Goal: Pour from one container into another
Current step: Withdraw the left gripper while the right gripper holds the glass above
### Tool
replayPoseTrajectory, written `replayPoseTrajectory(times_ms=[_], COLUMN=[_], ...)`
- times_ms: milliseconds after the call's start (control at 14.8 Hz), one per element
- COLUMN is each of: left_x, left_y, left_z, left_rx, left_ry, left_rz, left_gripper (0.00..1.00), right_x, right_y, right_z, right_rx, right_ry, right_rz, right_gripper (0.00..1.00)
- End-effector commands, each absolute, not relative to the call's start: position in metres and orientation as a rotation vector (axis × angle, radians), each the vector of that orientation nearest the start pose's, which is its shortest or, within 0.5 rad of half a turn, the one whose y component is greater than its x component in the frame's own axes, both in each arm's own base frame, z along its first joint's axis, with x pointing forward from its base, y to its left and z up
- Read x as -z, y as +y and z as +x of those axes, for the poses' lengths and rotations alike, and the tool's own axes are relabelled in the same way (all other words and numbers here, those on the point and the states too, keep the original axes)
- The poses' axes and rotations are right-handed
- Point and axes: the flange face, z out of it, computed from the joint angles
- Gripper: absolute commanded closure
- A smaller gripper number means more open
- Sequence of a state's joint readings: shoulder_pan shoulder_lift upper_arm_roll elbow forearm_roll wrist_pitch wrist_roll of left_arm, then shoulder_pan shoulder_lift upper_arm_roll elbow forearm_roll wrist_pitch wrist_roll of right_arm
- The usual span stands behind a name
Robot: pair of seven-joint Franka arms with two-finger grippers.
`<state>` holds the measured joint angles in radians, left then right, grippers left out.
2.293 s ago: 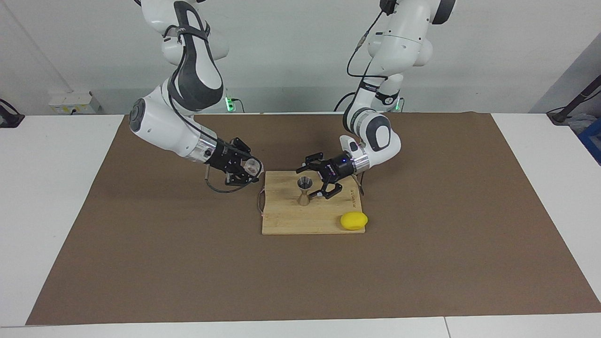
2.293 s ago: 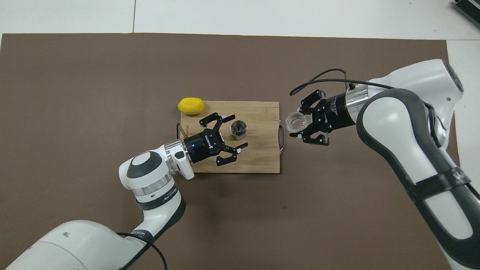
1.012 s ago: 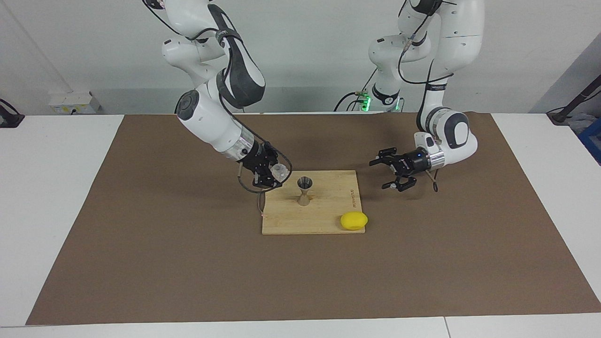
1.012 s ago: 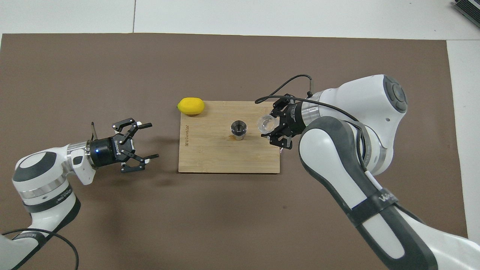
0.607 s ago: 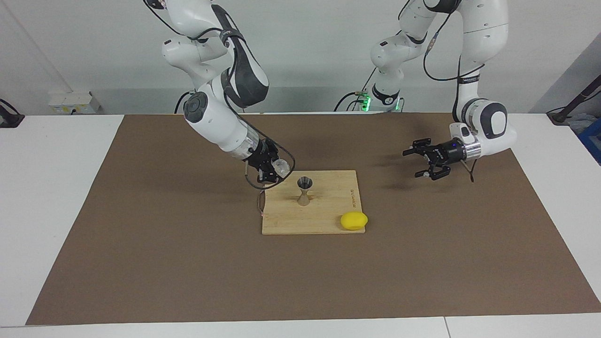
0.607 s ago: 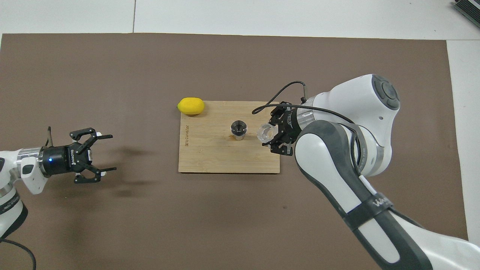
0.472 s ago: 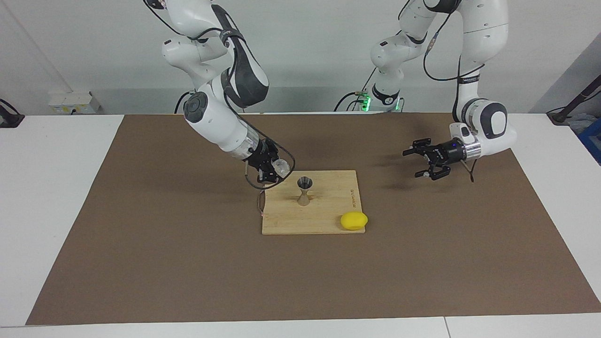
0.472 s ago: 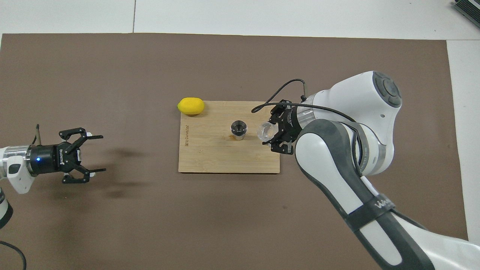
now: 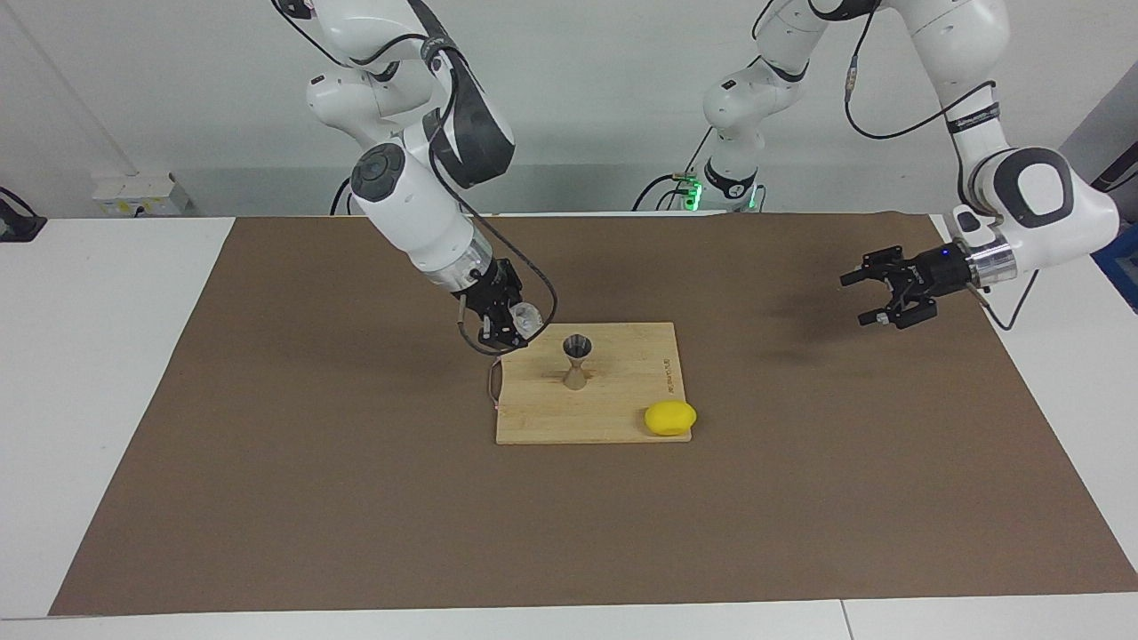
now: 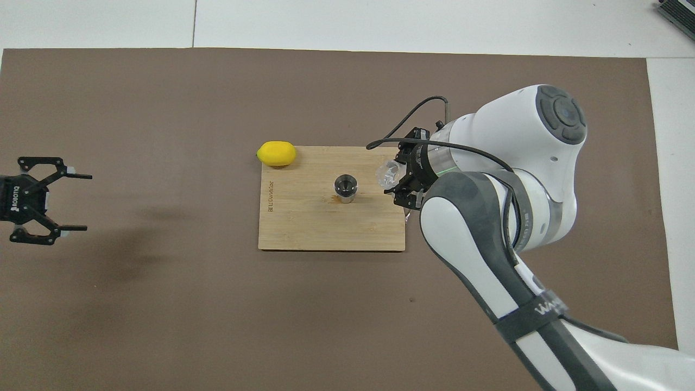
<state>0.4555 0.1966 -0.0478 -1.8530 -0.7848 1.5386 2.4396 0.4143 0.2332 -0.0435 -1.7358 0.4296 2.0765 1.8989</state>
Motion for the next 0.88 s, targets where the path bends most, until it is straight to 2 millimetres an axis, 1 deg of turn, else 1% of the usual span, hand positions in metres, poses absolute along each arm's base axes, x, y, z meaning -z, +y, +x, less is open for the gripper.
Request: replayPoseTrajectory(times_ms=[0, 135, 202, 337, 405, 472, 539, 674, 809], left_x=[-0.456, -0.470, -0.481, -0.496, -0.508, -0.518, -0.531, -0.554, -0.569], left_y=[0.159, 0.160, 0.154, 0.139, 0.130, 0.119, 0.103, 0.072, 0.041], left_z=[0.545, 0.542, 0.544, 0.546, 0.548, 0.550, 0.548, 0.540, 0.536], left_rx=[-0.755, -0.619, -0.572, -0.484, -0.442, -0.405, -0.363, -0.283, -0.225], left_ry=[-2.016, -2.037, -2.061, -2.073, -2.071, -2.062, -2.058, -2.032, -1.946], left_rz=[1.512, 1.627, 1.685, 1.758, 1.818, 1.889, 1.948, 2.055, 2.178], left_gripper=[0.00, 0.00, 0.00, 0.00, 0.00, 0.00, 0.00, 0.00, 0.00], right_x=[-0.458, -0.458, -0.456, -0.454, -0.448, -0.449, -0.448, -0.446, -0.444], right_y=[0.264, 0.268, 0.275, 0.280, 0.289, 0.292, 0.293, 0.294, 0.301], right_z=[0.599, 0.604, 0.601, 0.600, 0.597, 0.596, 0.594, 0.592, 0.586], right_rx=[-0.402, -0.391, -0.381, -0.374, -0.370, -0.365, -0.368, -0.374, -0.387], right_ry=[2.220, 2.243, 2.249, 2.267, 2.256, 2.243, 2.242, 2.223, 2.209], right_rz=[-1.835, -1.808, -1.815, -1.802, -1.826, -1.842, -1.858, -1.895, -1.936], right_gripper=[1.00, 1.00, 1.00, 1.00, 1.00, 1.00, 1.00, 1.00, 1.00])
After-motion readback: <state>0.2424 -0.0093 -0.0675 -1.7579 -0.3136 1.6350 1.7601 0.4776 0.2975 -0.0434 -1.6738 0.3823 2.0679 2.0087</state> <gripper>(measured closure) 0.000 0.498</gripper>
